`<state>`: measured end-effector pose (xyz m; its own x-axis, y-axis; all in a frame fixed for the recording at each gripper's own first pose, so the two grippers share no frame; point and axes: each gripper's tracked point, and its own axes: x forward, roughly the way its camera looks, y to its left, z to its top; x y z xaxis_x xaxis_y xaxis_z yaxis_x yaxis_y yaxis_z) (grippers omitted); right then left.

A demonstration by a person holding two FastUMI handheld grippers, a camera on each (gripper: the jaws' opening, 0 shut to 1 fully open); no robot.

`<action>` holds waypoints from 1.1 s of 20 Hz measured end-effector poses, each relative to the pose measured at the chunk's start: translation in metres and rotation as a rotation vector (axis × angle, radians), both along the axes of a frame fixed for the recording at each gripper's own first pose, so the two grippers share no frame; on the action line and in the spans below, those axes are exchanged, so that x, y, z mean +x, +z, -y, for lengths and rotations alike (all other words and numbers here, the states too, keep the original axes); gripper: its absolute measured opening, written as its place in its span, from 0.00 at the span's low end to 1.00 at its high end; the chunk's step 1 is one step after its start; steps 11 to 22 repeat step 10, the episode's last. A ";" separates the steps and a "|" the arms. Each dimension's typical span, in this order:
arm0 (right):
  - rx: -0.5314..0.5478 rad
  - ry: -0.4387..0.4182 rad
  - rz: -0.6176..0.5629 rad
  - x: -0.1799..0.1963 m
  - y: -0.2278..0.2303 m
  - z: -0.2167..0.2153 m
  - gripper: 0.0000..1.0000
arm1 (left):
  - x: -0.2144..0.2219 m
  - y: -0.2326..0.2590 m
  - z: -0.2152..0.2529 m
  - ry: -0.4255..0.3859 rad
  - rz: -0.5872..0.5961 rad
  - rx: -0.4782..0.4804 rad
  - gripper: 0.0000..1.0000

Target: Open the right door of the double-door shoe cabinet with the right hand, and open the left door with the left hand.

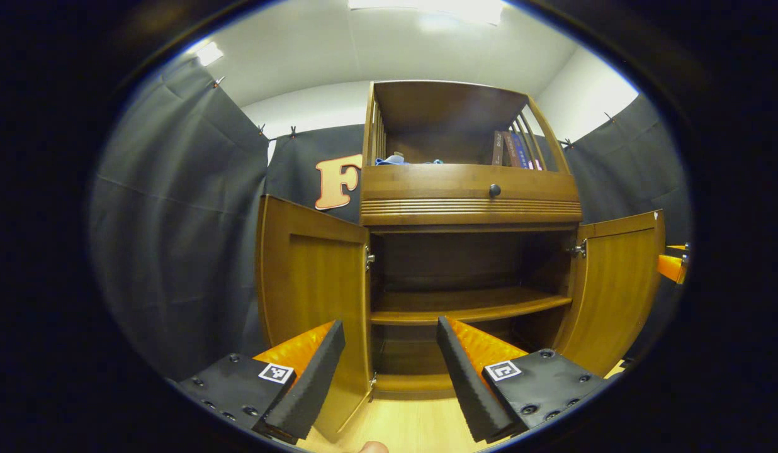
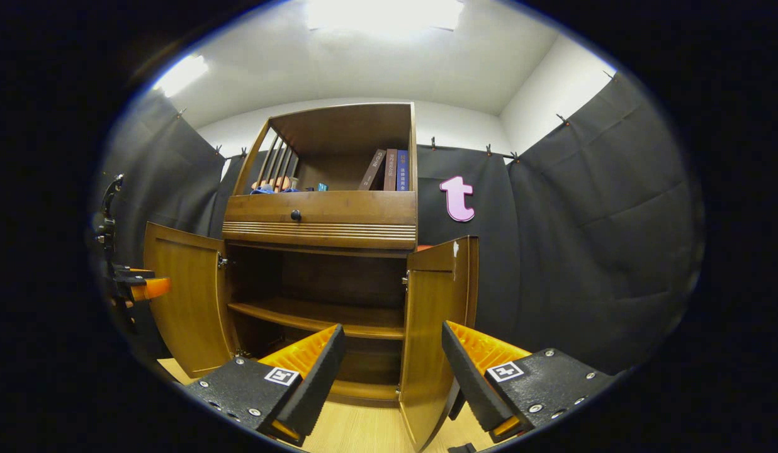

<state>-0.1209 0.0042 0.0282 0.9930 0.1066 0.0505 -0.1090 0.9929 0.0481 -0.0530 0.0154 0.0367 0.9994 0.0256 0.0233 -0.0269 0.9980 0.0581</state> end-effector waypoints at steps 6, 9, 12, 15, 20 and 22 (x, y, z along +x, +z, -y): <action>-0.003 -0.006 -0.024 0.015 -0.002 -0.006 0.93 | 0.024 -0.006 0.032 -0.063 -0.037 -0.034 0.94; -0.006 -0.002 -0.020 0.019 -0.002 -0.010 0.97 | 0.025 -0.005 0.033 -0.061 -0.031 -0.037 0.95; -0.010 -0.001 -0.019 0.021 -0.002 -0.011 0.97 | 0.026 -0.005 0.032 -0.059 -0.029 -0.034 0.95; -0.010 -0.001 -0.019 0.021 -0.002 -0.011 0.97 | 0.026 -0.005 0.032 -0.059 -0.029 -0.034 0.95; -0.010 -0.001 -0.019 0.021 -0.002 -0.011 0.97 | 0.026 -0.005 0.032 -0.059 -0.029 -0.034 0.95; -0.010 -0.001 -0.019 0.021 -0.002 -0.011 0.97 | 0.026 -0.005 0.032 -0.059 -0.029 -0.034 0.95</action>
